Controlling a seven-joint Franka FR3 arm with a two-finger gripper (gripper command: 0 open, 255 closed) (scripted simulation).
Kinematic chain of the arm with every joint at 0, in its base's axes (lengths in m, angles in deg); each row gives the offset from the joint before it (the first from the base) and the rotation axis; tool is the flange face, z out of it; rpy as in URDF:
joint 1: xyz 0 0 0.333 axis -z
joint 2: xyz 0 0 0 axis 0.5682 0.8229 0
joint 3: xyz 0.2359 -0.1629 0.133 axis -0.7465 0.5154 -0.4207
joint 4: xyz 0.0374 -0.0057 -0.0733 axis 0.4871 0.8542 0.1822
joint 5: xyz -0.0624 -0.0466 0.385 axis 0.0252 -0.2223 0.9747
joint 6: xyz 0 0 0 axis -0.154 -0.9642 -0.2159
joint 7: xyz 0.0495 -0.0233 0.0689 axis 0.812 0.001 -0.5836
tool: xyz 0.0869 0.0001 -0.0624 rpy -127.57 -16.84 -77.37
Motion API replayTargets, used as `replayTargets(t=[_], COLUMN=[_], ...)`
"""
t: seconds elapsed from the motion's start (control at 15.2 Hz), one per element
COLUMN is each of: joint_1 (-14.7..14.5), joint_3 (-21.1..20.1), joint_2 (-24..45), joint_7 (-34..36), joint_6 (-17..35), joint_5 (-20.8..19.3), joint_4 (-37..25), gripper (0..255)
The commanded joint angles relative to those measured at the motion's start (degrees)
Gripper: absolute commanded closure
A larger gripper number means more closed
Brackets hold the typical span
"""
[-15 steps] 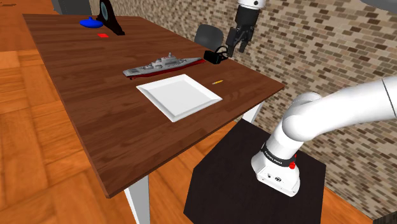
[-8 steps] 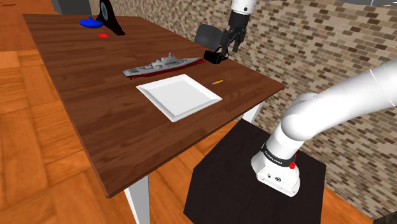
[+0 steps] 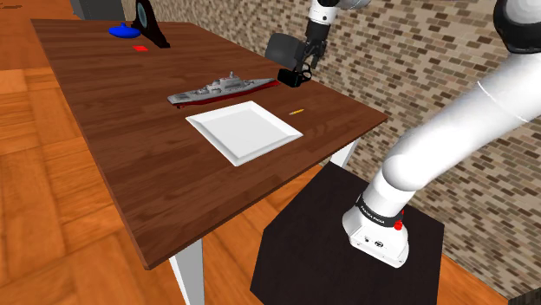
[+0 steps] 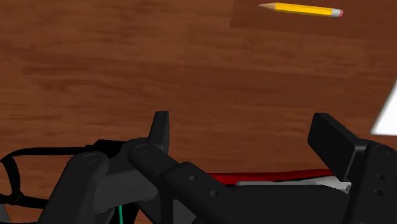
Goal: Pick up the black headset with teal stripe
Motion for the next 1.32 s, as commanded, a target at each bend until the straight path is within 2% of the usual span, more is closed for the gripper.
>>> replayTargets(t=[0.0, 0.46, 0.79, 1.25], joint_1=[0.3, 2.2, 5.2, 5.4], joint_3=[1.8, 6.3, 7.9, 7.6], joint_2=[4.4, 19.1, 30.5, 31.9], joint_7=[-2.3, -9.9, -15.0, -15.8], joint_6=[1.4, 3.7, 3.0, 7.3], joint_5=[0.9, 6.5, 11.9, 12.7], joint_4=[-3.2, -15.3, -26.7, -23.7], gripper=[0, 0, 0, 0])
